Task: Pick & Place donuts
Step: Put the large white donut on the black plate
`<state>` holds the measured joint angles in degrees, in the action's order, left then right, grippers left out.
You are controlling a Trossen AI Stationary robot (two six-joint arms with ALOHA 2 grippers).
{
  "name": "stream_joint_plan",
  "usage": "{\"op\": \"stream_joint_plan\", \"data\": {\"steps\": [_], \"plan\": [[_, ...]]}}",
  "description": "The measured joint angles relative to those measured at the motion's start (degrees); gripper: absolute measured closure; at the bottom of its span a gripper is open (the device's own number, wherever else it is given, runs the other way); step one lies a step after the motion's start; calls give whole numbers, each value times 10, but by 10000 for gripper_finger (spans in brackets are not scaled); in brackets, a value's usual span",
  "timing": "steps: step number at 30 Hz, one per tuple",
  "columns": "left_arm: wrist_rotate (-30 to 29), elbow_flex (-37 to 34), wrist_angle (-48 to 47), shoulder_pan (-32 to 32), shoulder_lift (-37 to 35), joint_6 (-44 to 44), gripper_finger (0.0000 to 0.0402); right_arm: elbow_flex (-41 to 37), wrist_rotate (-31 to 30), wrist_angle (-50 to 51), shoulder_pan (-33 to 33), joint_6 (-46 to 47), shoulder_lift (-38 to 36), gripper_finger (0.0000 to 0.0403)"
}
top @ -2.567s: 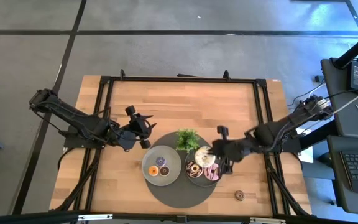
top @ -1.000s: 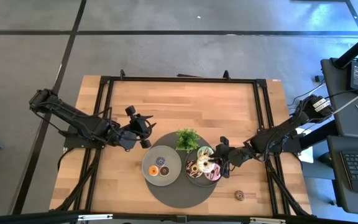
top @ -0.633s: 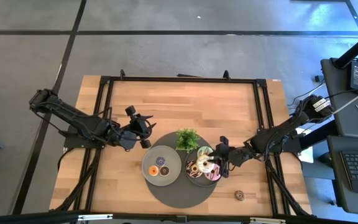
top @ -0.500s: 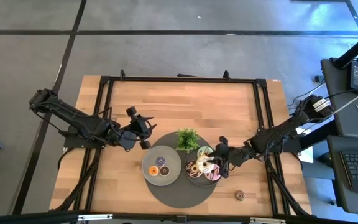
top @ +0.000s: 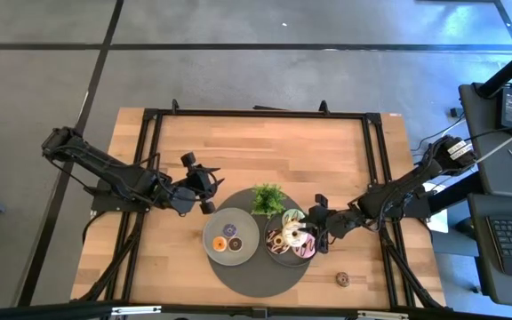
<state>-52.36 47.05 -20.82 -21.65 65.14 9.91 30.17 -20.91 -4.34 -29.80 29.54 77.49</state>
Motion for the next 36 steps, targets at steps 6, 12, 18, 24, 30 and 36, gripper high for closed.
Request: {"op": "stream_joint_plan", "data": {"steps": [6, 12, 18, 24, 30, 36], "plan": [[0, 0, 0, 0, 0, 0, 250, 0, 0, -6, 0, -1, -4, 279], [0, 0, -1, 0, 0, 0, 252, 0, 0, -4, 0, -2, -13, 279], [2, 0, -3, 0, 0, 0, 251, 0, 1, -1, 0, 2, -14, 279], [2, 0, -3, 0, 0, 0, 250, 0, 1, 0, 0, 16, -14, 279], [2, 0, -3, 0, 0, -1, 253, 0, 1, 0, 0, 30, -14, 278], [2, 0, -2, 0, 0, 0, 249, 0, 1, 0, 0, 30, -14, 278]]}}
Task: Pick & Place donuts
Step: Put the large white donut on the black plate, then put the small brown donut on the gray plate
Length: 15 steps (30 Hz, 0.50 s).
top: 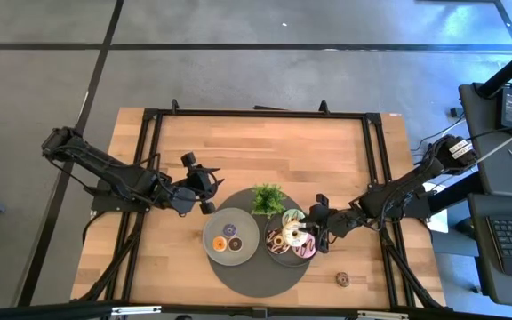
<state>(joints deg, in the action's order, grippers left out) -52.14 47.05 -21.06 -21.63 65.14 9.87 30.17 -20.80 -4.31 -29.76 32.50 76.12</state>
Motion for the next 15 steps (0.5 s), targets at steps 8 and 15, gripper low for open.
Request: {"op": "stream_joint_plan", "data": {"steps": [8, 15], "plan": [[66, 0, 0, 0, 0, 5, 253, 0, -3, 6, 9, -13, 0, 240], [92, 0, 0, 0, 0, 15, 249, 0, -5, 6, 19, -43, -1, 171]]}}
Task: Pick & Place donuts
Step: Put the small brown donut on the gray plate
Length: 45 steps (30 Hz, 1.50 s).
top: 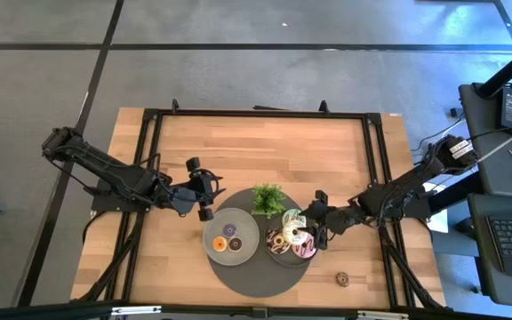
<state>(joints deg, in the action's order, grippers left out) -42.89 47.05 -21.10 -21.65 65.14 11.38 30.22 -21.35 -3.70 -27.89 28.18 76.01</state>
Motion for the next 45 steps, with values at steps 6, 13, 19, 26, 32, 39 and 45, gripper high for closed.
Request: {"op": "stream_joint_plan", "data": {"steps": [6, 13, 19, 26, 32, 39, 45], "plan": [[-9, 0, -1, 0, 0, 0, 253, 1, 55, 20, 5, 44, -59, 154], [10, 0, -2, 0, 0, -1, 249, 1, 231, 97, -16, 17, -142, 153], [9, 0, -1, 0, 0, 0, 253, 4, 210, 160, -68, 23, -139, 153], [5, 0, 1, 0, 0, 12, 249, 76, 210, 298, -152, 103, -112, 153], [-1, 0, 3, 0, 0, 15, 253, 100, 185, 318, -212, 146, -44, 153], [-11, 0, 3, 0, 0, 13, 250, 98, 188, 323, -227, 261, 26, 153], [-11, 0, 2, 0, 0, 10, 252, 97, 195, 312, -232, 301, 60, 153]]}}
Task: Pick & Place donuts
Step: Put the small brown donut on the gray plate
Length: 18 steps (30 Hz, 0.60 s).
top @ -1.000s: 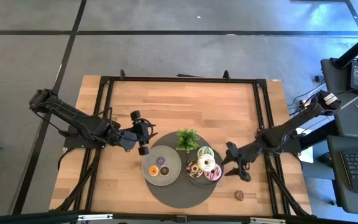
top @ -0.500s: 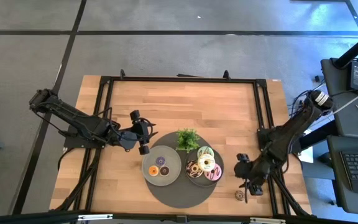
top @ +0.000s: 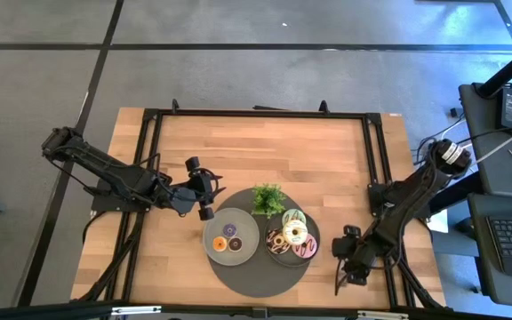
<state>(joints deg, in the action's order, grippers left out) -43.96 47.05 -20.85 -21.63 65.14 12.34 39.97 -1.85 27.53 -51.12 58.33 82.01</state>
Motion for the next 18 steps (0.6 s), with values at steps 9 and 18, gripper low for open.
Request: {"op": "stream_joint_plan", "data": {"steps": [9, 18], "plan": [[1, 0, -3, 0, 0, 5, 249, 0, 45, -25, -8, 39, 25, 153], [0, 0, -4, 0, 0, 5, 253, 0, 49, -62, -12, 50, 29, 153]]}}
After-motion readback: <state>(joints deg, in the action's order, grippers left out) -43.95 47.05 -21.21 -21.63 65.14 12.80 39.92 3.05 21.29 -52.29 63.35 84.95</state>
